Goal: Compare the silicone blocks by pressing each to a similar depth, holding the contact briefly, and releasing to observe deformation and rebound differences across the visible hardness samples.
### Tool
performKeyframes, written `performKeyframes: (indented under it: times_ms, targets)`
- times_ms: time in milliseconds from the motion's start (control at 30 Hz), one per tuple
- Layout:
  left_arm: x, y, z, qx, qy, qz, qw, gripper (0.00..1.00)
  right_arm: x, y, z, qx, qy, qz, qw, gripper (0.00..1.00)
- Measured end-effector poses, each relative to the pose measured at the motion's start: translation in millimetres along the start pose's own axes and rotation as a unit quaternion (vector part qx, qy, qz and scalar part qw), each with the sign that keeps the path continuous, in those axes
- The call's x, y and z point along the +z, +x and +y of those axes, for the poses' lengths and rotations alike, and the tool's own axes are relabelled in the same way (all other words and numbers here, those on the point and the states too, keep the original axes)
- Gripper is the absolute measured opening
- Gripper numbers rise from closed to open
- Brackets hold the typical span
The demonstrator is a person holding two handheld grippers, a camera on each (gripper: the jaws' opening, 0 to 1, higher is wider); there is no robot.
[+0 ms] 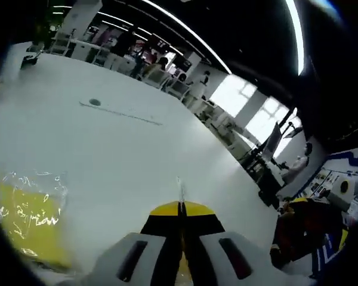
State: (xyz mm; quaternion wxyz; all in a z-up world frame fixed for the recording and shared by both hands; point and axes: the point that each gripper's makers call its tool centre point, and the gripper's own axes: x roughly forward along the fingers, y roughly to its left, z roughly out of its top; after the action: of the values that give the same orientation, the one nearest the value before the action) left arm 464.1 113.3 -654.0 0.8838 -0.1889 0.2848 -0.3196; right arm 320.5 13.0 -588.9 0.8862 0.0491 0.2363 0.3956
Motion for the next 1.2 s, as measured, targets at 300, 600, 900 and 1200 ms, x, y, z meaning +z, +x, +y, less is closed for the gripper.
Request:
performKeyframes:
  times_ms: [300,600,900,1200]
  targets:
    - [10.2,-20,-26.3,-0.02,0.097,0.014,0.995,0.0,6.5,1,13,0.006,-0.018,-0.014,0.9997,0.89]
    - [12.9,-39,-46.2,-0.027,0.17,0.019,0.985,0.0,11.1,3,21,0.015,-0.032,-0.02,0.9992,0.9]
    - [33.1,-55,-59.9,-0.039,0.2,0.012,0.9789,0.0,29.6,12,24,0.035,-0.067,-0.026,0.9968,0.9]
    - [47.0,-68,-64.6,-0.043,0.205,0.004,0.9779,0.0,48.1,30,29,0.063,-0.105,-0.02,0.9923,0.9]
